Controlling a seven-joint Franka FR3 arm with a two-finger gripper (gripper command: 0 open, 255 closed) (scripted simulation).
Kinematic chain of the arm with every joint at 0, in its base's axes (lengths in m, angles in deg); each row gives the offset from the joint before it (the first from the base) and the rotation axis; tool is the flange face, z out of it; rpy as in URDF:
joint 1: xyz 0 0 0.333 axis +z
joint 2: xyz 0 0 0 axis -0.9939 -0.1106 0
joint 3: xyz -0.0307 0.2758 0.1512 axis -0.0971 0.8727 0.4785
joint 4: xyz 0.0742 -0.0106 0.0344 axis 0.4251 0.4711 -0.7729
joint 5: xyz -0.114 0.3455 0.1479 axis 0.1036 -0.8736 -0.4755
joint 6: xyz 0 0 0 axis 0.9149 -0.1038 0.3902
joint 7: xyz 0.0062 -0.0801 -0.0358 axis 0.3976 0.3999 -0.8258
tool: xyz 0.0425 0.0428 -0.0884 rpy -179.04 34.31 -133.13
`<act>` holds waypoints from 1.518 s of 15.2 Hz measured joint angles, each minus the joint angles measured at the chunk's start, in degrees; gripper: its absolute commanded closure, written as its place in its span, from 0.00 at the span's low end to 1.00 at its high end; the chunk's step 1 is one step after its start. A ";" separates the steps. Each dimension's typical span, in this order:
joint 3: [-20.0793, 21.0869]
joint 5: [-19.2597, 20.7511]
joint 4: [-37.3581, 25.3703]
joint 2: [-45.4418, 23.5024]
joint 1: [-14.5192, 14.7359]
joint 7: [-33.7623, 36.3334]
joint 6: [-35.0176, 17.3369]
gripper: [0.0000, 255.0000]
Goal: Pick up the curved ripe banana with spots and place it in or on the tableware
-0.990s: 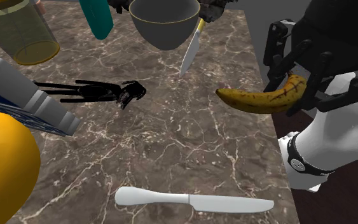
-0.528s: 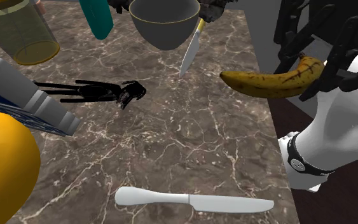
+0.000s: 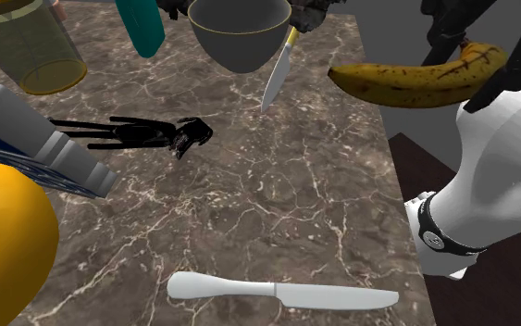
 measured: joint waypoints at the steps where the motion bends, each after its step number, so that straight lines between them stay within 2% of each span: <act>1: 0.17 -0.16 -0.85 -0.27 0.05 0.02 0.59 1.00; 4: 0.48 -0.46 -3.47 -1.37 0.20 -0.06 2.12 1.00; 6: -1.20 0.93 -4.42 -2.25 0.07 -1.47 1.96 1.00; 16: -16.12 11.47 -12.64 -11.11 0.39 -13.73 -2.05 1.00; 23: -27.40 15.30 -22.19 -20.58 3.54 -22.43 -5.58 1.00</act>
